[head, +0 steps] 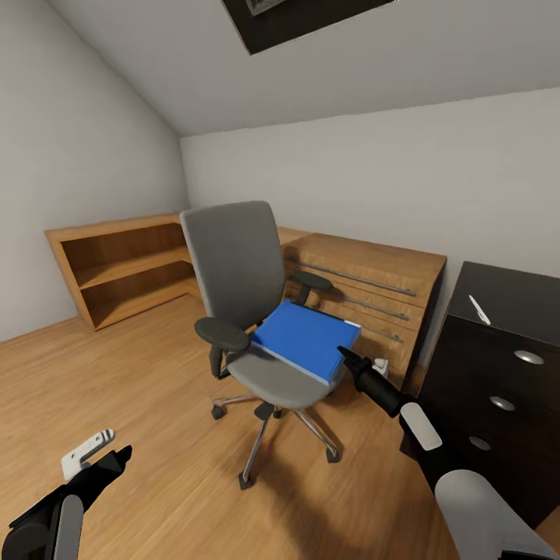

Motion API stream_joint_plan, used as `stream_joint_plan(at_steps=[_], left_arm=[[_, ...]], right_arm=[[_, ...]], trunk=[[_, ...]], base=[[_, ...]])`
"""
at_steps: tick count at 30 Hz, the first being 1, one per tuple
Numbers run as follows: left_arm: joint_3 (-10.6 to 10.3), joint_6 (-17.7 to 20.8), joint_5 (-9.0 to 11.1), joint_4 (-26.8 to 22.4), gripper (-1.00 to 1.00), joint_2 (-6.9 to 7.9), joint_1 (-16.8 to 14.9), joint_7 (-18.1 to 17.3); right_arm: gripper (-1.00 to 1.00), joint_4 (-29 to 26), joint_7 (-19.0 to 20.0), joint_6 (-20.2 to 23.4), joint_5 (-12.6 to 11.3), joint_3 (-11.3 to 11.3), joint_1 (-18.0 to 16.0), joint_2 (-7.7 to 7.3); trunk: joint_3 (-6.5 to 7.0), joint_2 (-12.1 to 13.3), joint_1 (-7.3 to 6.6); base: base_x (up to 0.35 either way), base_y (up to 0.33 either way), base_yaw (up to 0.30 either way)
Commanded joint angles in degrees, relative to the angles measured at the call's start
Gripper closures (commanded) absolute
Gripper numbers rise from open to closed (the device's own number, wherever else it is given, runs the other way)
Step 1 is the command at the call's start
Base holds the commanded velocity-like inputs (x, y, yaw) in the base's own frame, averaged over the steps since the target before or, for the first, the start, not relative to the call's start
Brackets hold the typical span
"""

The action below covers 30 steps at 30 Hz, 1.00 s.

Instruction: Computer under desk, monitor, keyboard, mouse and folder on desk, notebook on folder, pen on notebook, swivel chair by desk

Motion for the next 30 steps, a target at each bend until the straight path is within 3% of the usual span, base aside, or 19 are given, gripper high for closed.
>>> stream_joint_plan(at_steps=[1,14,24,28,30], left_arm=[[0.04,0.27,0.61,-0.07,-1.00,-0.03,-0.04,0.46],[-0.13,0.36,0.53,-0.06,-1.00,-0.12,-0.04,0.71],[-0.06,0.36,0.53,-0.05,-1.00,-0.14,-0.04,0.81],[-0.08,0.36,0.53,-0.05,-1.00,-0.19,-0.04,0.81],[-0.11,0.36,0.48,-0.01,-1.00,-0.23,-0.04,0.81]], right_arm=[[1.00,-0.01,0.06,0.40,-0.29,-0.10,-0.03,0.01],[1.00,-2.87,-0.08,-0.49,-0.21,-0.09,-0.03,-0.63],[1.00,-6.15,-0.33,-1.50,-0.11,-0.10,0.57,-0.78],[1.00,-8.15,-1.63,-1.72,-0.06,-0.10,1.09,-0.78],[1.00,-11.85,-4.53,-3.36,-0.02,-0.10,2.53,-0.79]], trunk=[[0.13,0.39,-0.24],[2.46,5.60,-3.09],[4.26,9.62,-5.29],[4.97,11.22,-6.17],[5.33,12.02,-6.61]], base=[[0.000,0.000,0.000],[-0.006,0.000,0.000],[-0.273,0.000,0.000],[-0.161,0.000,0.000],[-0.054,0.000,0.000]])
